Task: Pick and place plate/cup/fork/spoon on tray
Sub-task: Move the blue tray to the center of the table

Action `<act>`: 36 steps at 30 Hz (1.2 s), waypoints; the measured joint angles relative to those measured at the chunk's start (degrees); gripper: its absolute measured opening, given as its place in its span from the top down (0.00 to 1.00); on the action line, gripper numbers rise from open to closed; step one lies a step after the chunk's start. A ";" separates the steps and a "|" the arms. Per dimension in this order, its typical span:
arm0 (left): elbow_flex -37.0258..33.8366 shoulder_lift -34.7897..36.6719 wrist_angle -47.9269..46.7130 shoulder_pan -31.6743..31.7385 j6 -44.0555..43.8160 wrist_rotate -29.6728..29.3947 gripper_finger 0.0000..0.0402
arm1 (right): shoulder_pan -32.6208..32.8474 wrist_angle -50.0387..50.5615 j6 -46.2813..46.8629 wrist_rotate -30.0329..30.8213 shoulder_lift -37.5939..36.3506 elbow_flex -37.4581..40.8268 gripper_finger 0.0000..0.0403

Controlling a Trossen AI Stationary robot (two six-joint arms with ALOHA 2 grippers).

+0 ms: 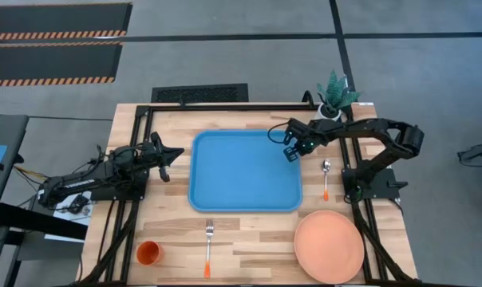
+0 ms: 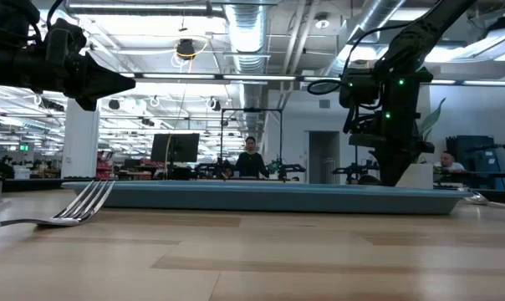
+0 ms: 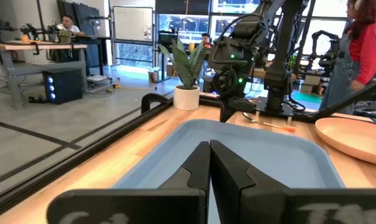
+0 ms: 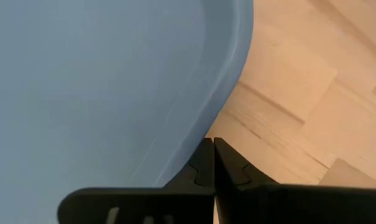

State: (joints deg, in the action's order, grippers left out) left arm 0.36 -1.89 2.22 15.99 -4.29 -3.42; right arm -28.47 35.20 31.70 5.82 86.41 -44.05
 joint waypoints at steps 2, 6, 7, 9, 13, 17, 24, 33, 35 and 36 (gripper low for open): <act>0.00 0.00 0.00 0.00 0.00 0.02 1.00 | -0.02 0.05 -0.10 -0.06 0.00 0.00 0.98; 0.00 0.00 0.00 0.00 0.00 0.02 1.00 | -0.02 0.48 -0.71 -0.09 -0.26 -0.01 0.98; 0.02 0.00 -0.02 0.00 0.00 0.00 1.00 | -0.02 0.53 -1.05 -0.10 -0.44 -0.02 0.98; 0.02 0.00 0.00 0.00 0.00 0.00 1.00 | -0.36 0.33 -1.47 -0.40 -0.73 -0.05 0.98; 0.00 0.00 -0.02 0.00 0.00 0.01 1.00 | -2.27 -0.84 -1.30 -0.52 -0.81 -0.07 0.98; 0.01 0.00 -0.02 0.00 0.00 0.01 1.00 | -3.92 -5.50 -1.57 -0.11 -0.81 -0.07 0.98; 0.01 0.01 -0.01 0.00 0.00 0.02 1.00 | -6.54 -11.00 -2.18 0.61 -0.83 -0.13 0.98; 0.00 0.00 0.00 0.00 0.00 0.02 1.00 | -5.68 -7.73 -0.63 2.32 -0.87 -0.55 0.98; 0.00 0.00 0.00 0.00 0.00 0.02 1.00 | -4.91 -5.04 1.23 3.65 -0.87 -0.55 0.98; 0.00 0.02 -0.02 0.00 0.00 0.00 1.00 | -4.55 -3.49 2.00 4.22 -0.86 -0.55 0.98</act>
State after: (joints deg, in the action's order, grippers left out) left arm 0.37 -1.87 2.20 15.99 -4.29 -3.42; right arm -33.02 31.71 33.70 10.04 85.56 -44.60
